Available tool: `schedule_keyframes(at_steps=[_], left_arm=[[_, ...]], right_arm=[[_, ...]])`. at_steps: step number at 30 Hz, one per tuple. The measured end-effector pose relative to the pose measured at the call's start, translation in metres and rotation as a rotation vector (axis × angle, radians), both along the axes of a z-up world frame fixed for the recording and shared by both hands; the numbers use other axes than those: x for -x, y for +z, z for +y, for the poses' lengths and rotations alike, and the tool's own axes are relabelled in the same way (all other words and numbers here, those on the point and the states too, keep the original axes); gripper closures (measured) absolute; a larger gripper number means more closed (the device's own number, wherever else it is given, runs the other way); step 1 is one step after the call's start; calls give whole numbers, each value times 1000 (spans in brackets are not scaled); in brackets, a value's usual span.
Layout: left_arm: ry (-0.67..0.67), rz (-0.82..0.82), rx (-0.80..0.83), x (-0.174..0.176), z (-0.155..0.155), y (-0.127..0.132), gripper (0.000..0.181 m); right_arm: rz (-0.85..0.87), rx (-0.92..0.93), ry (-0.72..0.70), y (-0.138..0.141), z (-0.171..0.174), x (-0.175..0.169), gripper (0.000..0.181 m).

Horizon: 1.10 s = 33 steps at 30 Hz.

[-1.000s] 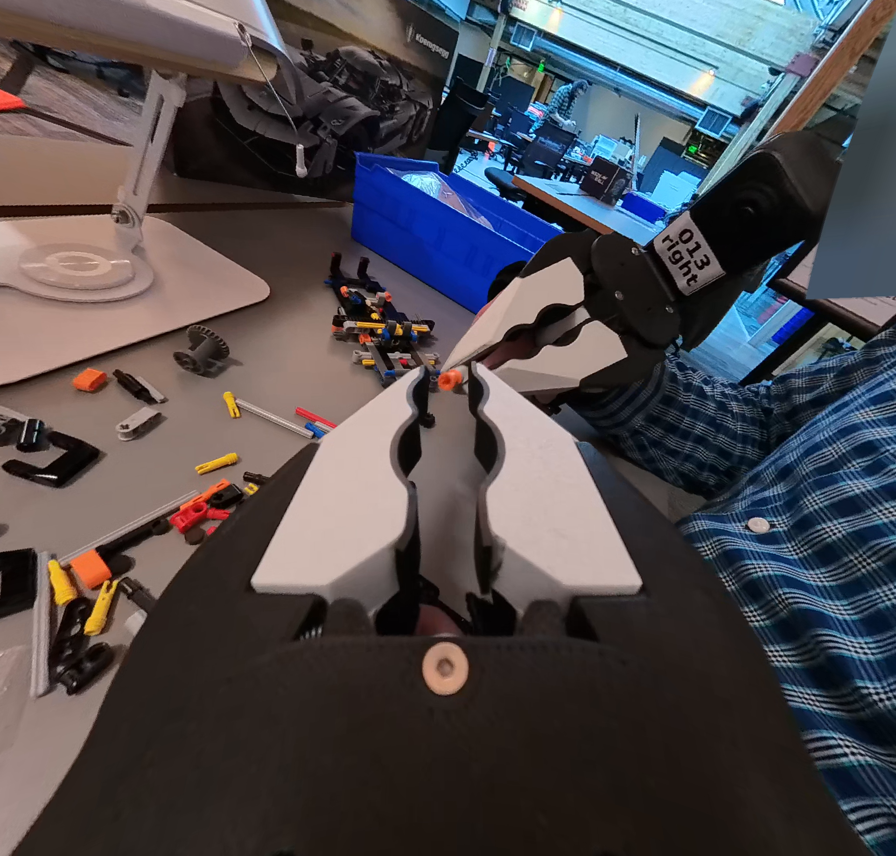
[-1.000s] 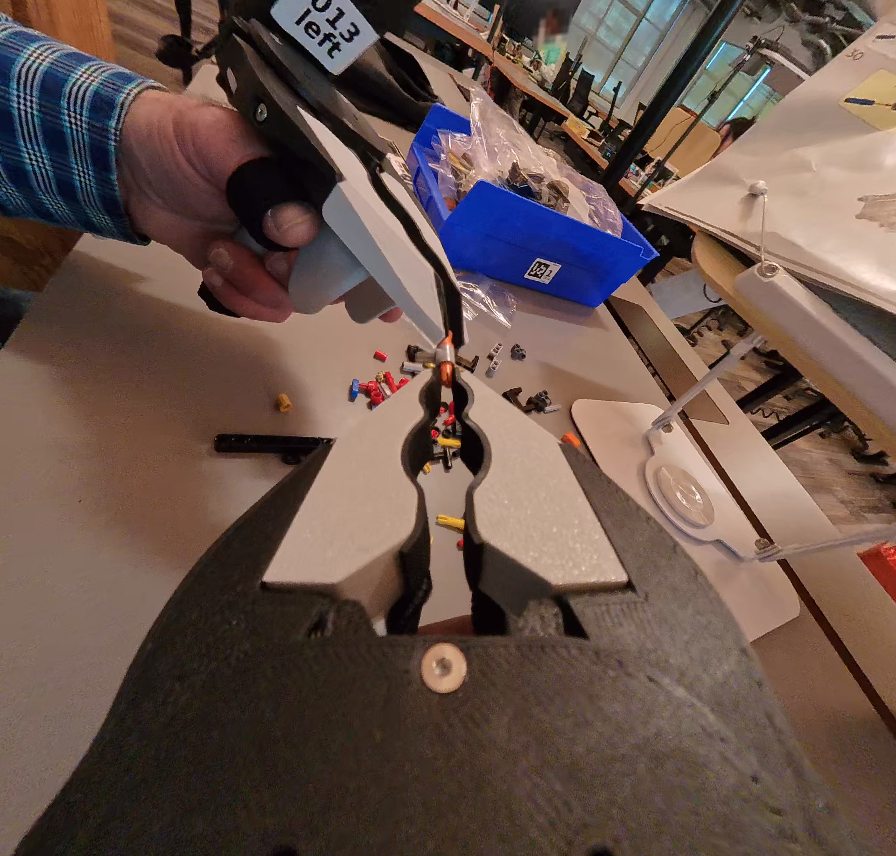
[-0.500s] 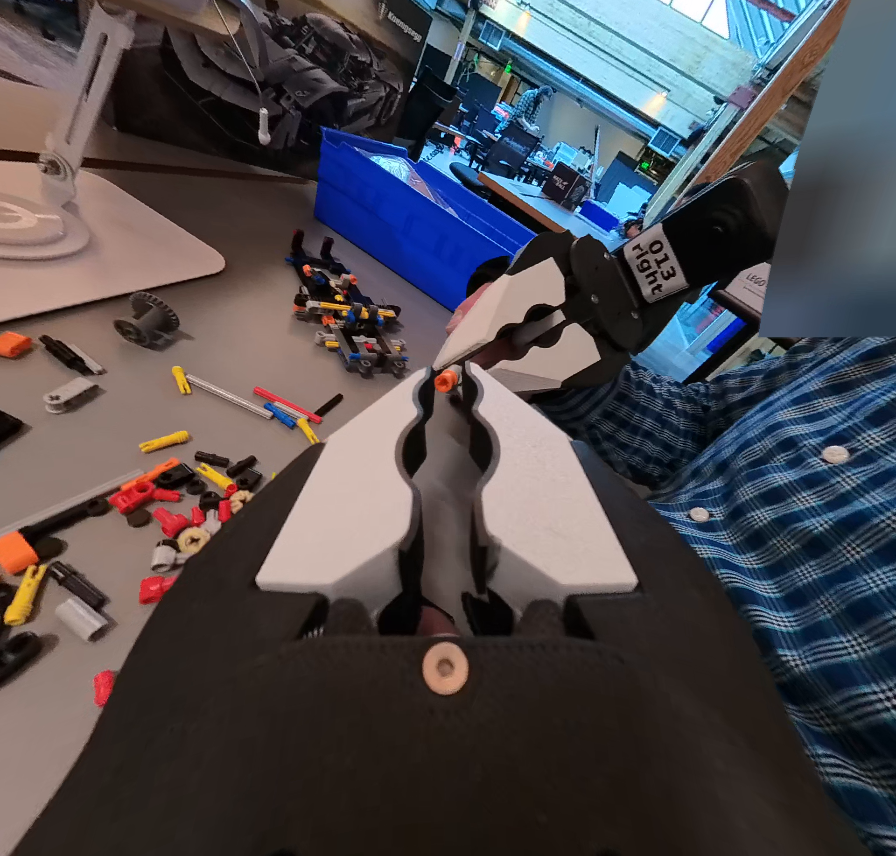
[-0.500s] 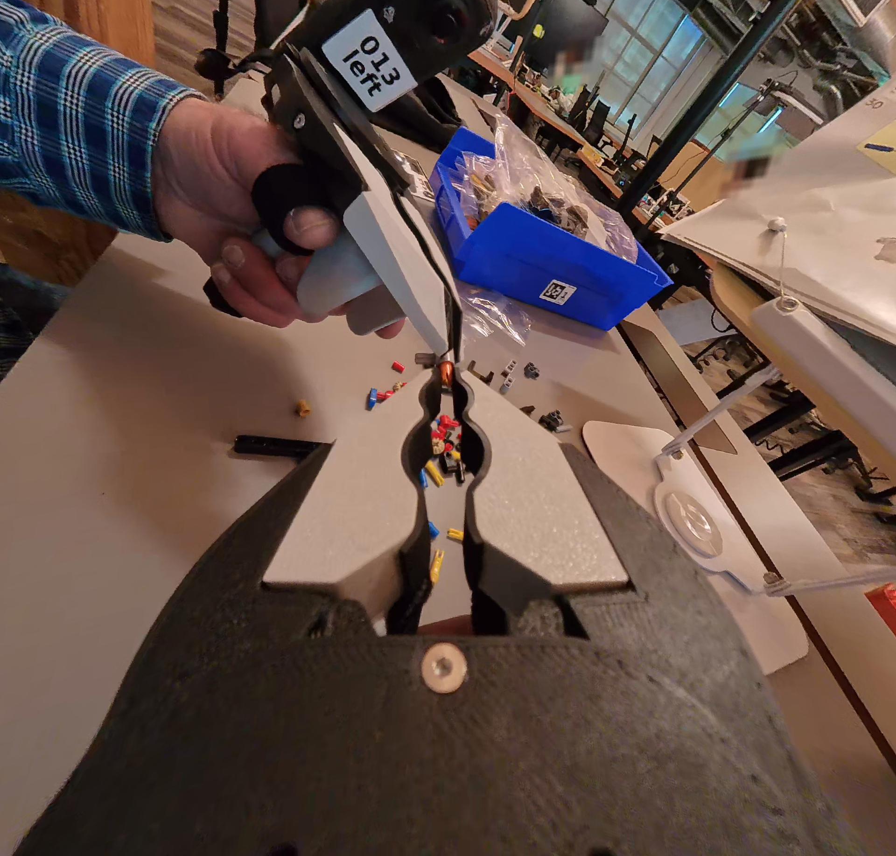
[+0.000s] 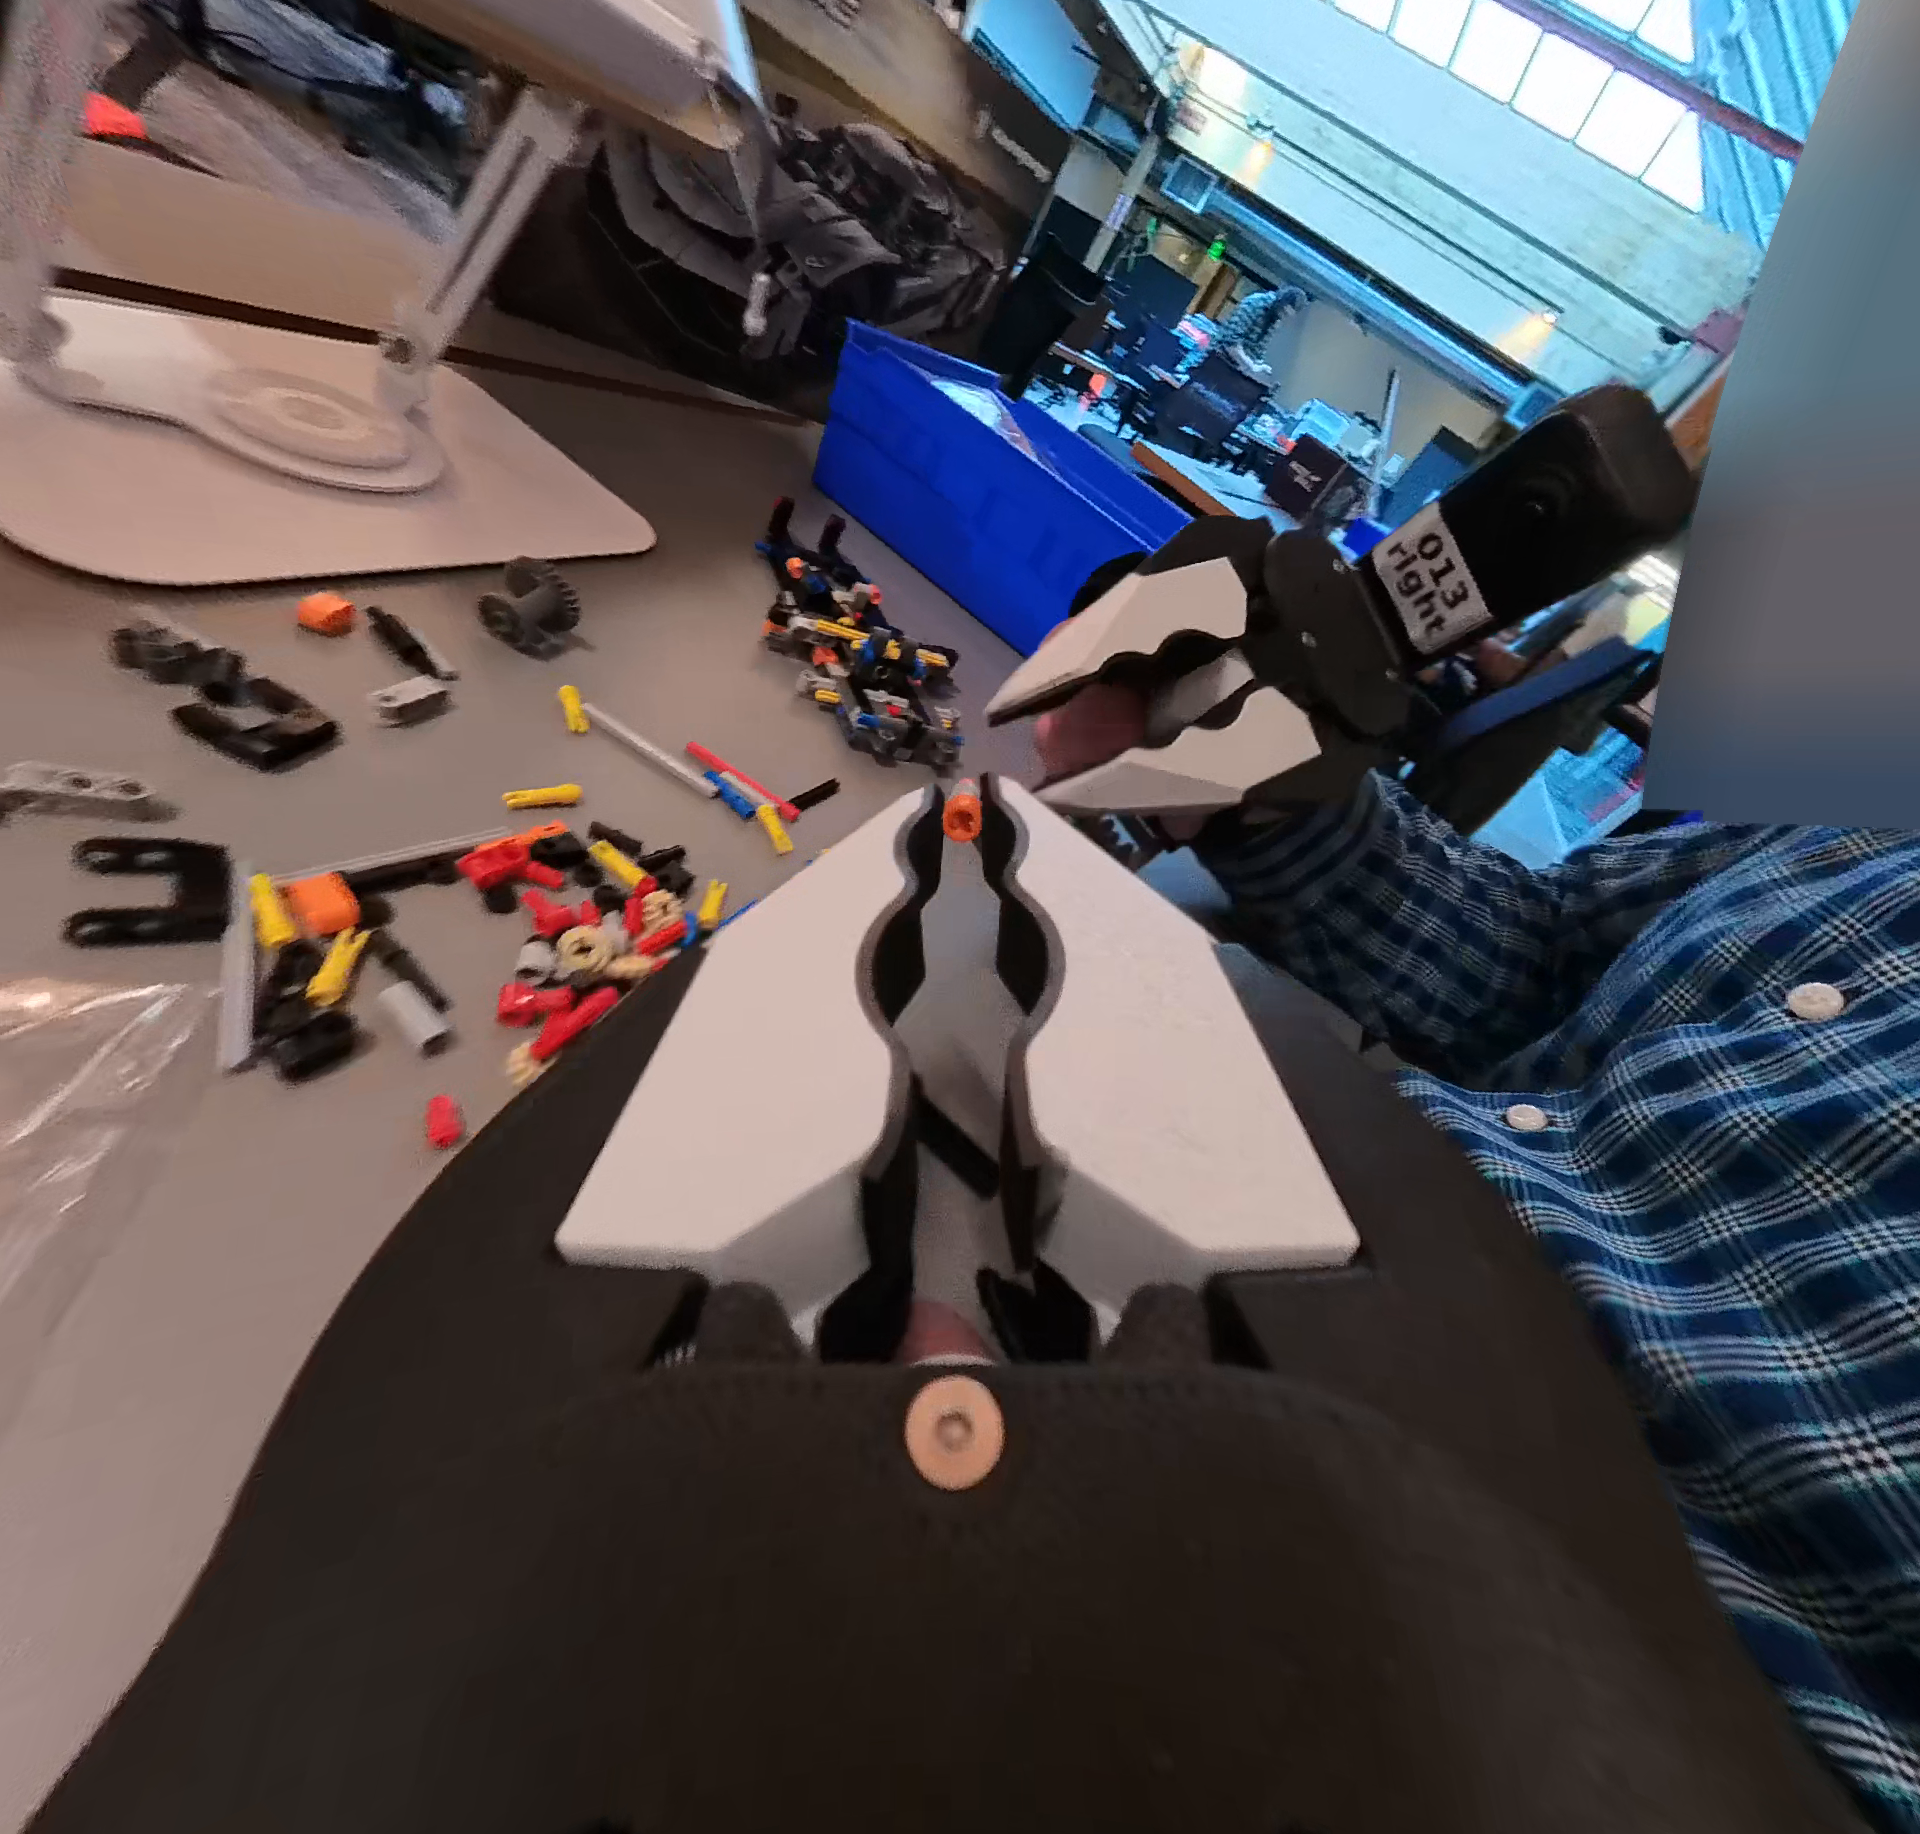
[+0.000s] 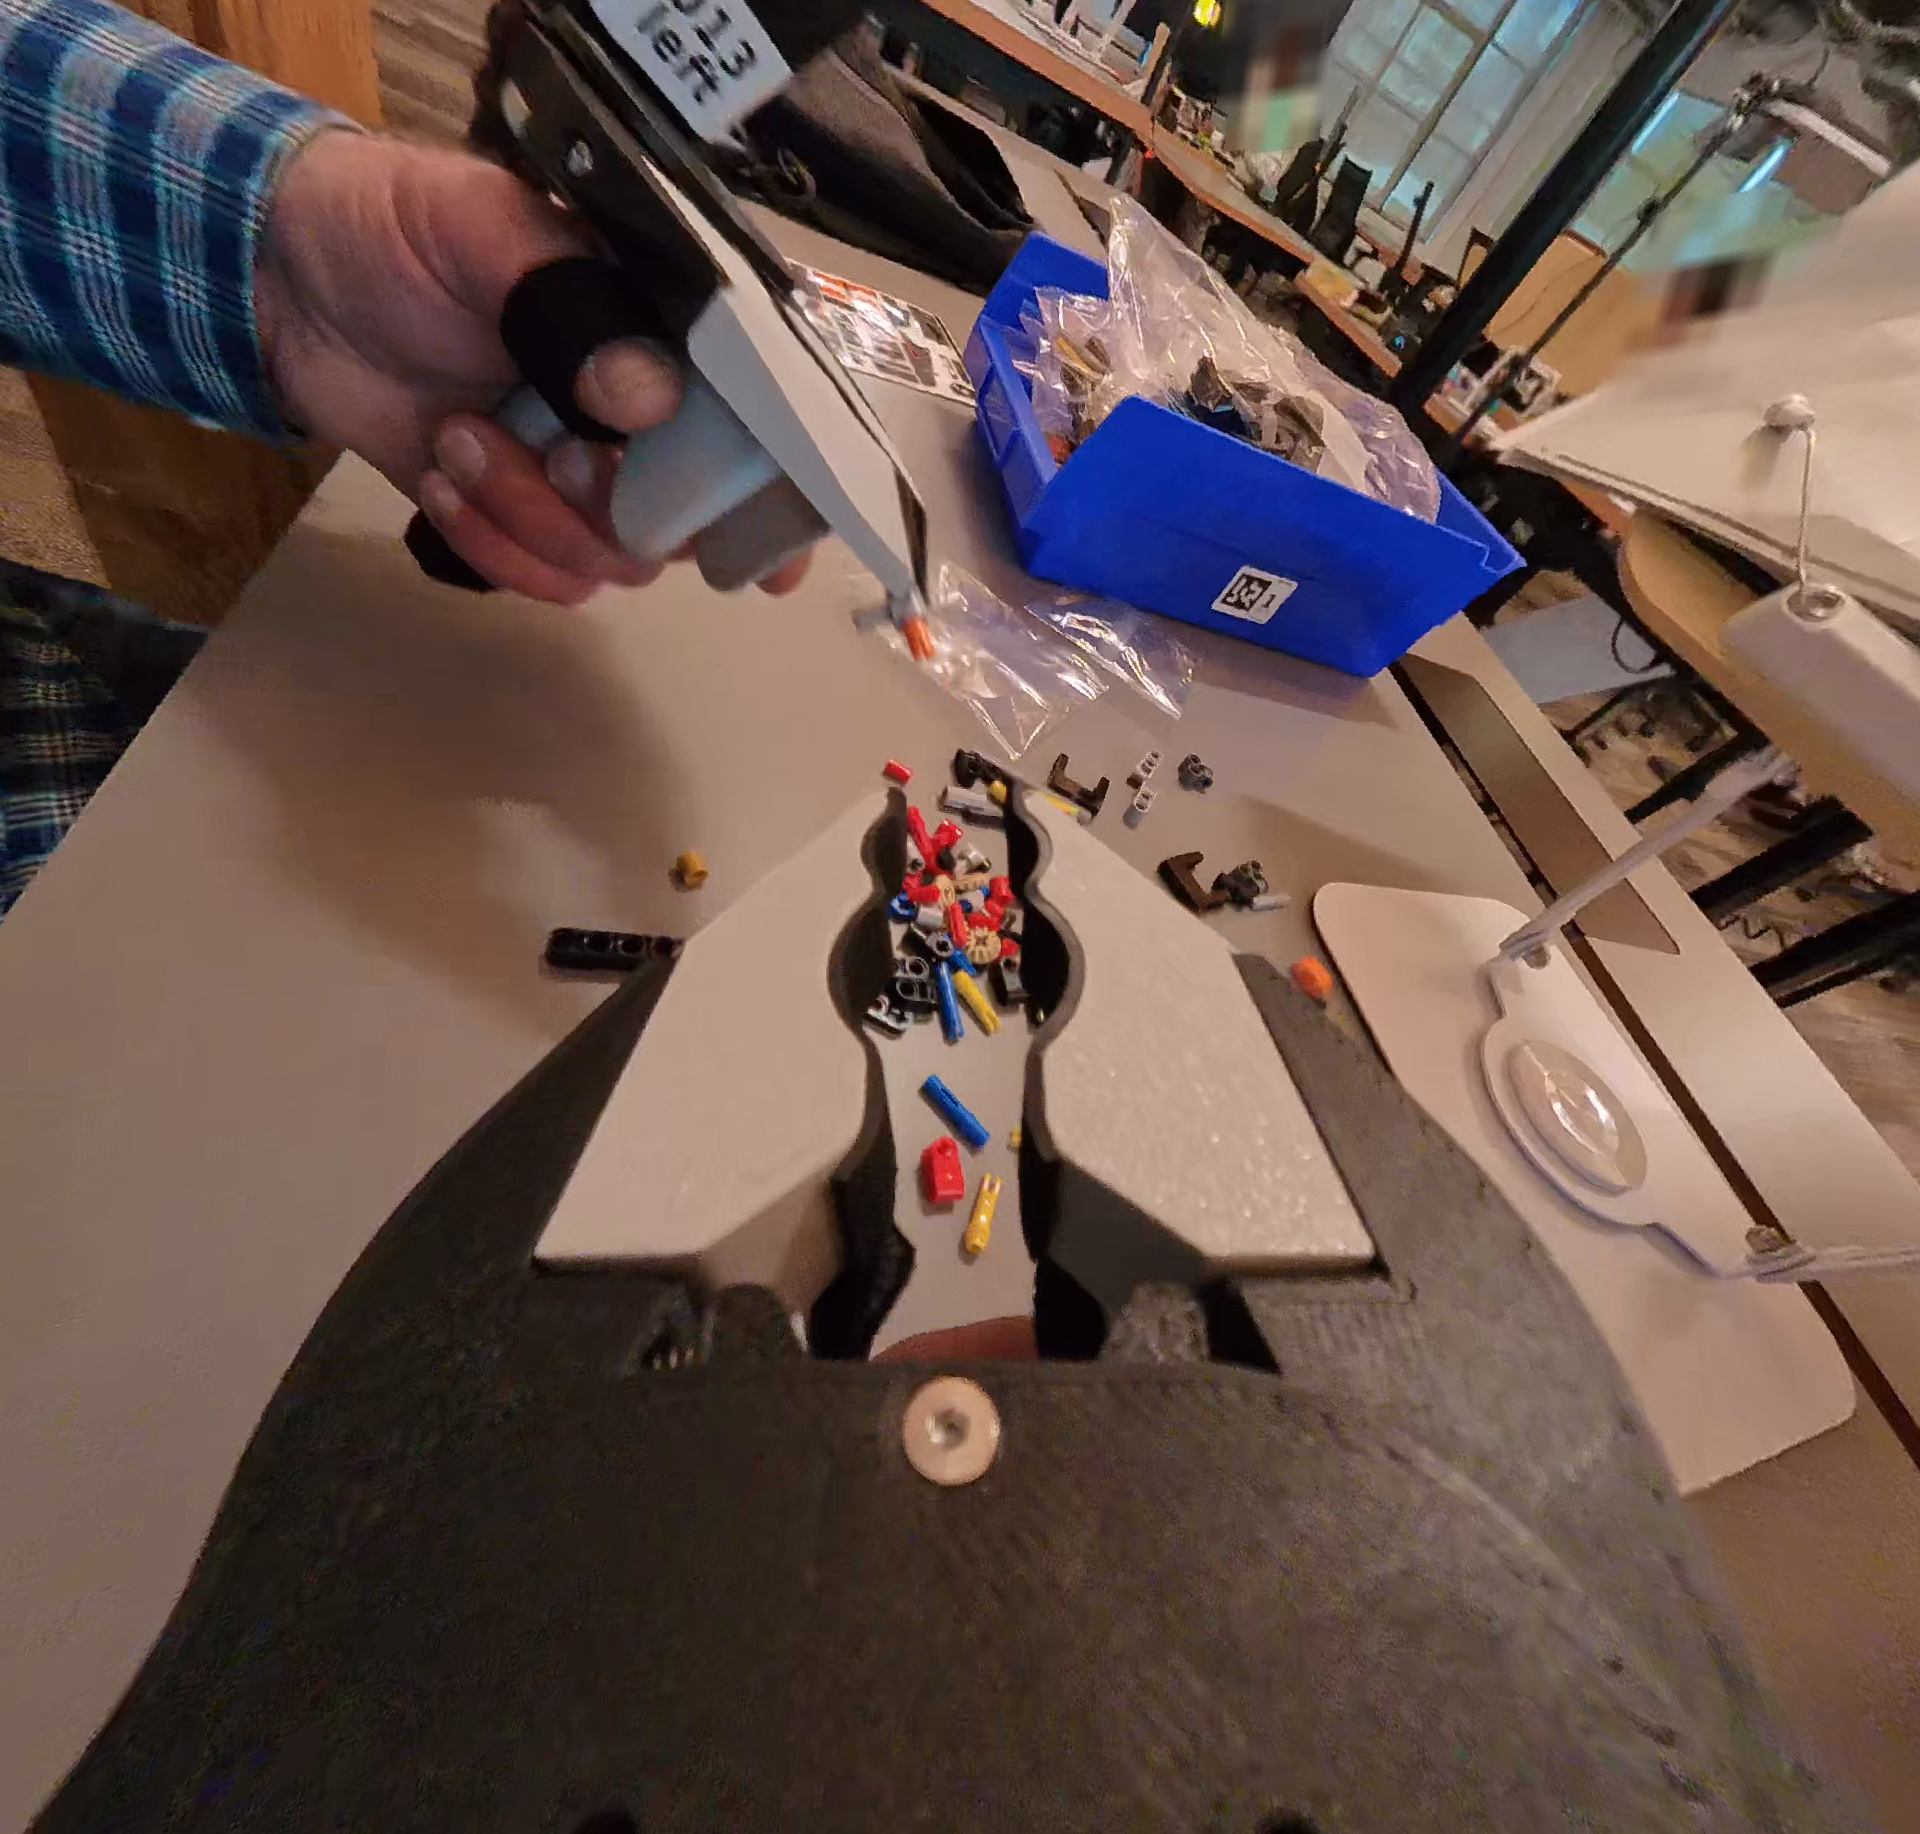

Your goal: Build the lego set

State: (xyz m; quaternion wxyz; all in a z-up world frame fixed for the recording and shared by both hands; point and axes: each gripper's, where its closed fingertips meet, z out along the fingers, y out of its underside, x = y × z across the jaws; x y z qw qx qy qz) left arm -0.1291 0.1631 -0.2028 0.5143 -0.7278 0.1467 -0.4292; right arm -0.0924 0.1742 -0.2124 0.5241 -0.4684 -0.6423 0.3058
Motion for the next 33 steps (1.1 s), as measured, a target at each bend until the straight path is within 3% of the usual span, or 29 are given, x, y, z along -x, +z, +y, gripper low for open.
schedule_keyframes(at_steps=[8,12,18,33], left_arm=[[181,23,70,70,3,-10,177],[211,12,122,87,4,-25,177],[222,-52,174,97,7,-40,177],[232,-168,184,108,9,-32,177]], right_arm=[[-178,71,-141,-11,37,-13,166],[-277,68,-210,-14,60,-19,169],[-428,113,-203,-32,68,-12,171],[-694,216,-120,-79,69,29,173]])
